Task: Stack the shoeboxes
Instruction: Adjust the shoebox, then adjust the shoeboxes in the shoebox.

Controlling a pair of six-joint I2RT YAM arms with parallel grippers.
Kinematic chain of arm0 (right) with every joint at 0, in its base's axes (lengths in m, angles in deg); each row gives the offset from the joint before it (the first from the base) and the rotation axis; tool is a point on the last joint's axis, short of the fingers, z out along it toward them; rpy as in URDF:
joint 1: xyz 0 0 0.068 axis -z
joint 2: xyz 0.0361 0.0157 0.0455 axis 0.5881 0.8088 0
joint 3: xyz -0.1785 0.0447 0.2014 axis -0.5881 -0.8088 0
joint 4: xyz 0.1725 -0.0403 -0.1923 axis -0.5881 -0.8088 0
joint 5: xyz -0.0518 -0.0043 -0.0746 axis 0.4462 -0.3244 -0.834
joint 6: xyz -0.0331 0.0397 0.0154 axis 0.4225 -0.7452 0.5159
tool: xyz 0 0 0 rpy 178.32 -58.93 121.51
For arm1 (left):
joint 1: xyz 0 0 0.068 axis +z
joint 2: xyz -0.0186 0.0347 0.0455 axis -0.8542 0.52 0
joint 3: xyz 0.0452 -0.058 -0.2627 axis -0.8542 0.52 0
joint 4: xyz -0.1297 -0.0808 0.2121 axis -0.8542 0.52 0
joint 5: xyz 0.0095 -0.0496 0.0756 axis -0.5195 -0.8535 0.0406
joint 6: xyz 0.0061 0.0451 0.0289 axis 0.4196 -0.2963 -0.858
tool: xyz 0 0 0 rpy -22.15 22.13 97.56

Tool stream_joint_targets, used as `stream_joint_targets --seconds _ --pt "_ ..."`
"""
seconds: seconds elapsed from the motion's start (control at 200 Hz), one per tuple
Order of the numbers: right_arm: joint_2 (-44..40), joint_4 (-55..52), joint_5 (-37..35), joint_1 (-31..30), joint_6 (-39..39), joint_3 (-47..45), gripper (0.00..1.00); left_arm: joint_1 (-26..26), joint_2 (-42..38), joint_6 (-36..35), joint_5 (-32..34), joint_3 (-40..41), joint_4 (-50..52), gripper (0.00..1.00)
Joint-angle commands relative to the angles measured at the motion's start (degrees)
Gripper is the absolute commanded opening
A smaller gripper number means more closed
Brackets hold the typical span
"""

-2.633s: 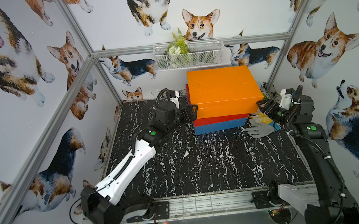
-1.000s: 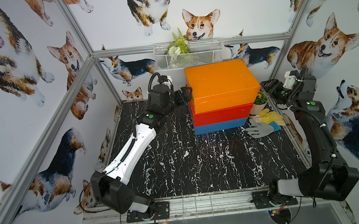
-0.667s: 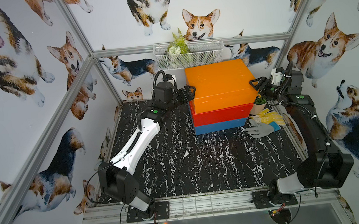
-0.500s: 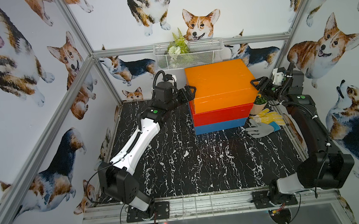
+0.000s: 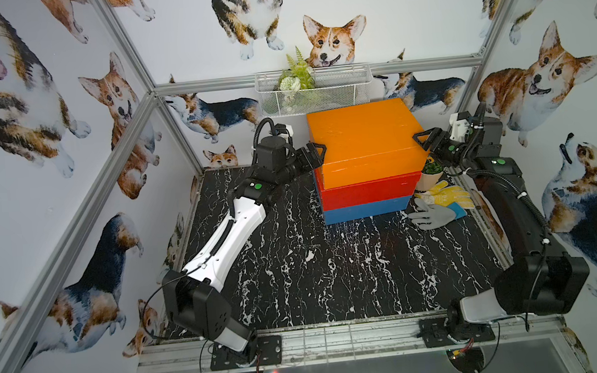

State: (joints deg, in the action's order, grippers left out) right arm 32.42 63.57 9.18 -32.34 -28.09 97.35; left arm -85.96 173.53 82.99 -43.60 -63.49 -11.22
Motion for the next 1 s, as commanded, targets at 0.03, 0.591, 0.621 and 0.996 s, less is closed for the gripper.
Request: stream_joint_targets --seconds 0.03,0.591,0.621,0.996 --pt "-0.5 1.9 1.0 -0.5 0.0 0.0 0.75 0.1 0.5 0.7 -1.0 -0.4 -2.1 0.9" --pt "-14.9 -1.2 -3.2 7.9 -0.4 -12.1 0.72 3.7 -7.1 2.1 2.6 7.7 -3.4 0.89" --pt "-16.7 -1.4 -3.8 8.4 0.0 -13.9 0.71 4.9 -8.2 2.8 2.4 9.9 -4.0 0.88" --pt "-21.6 8.2 -2.1 7.2 -2.1 -34.1 0.64 9.5 -11.3 6.5 -0.1 26.1 -12.0 0.87"
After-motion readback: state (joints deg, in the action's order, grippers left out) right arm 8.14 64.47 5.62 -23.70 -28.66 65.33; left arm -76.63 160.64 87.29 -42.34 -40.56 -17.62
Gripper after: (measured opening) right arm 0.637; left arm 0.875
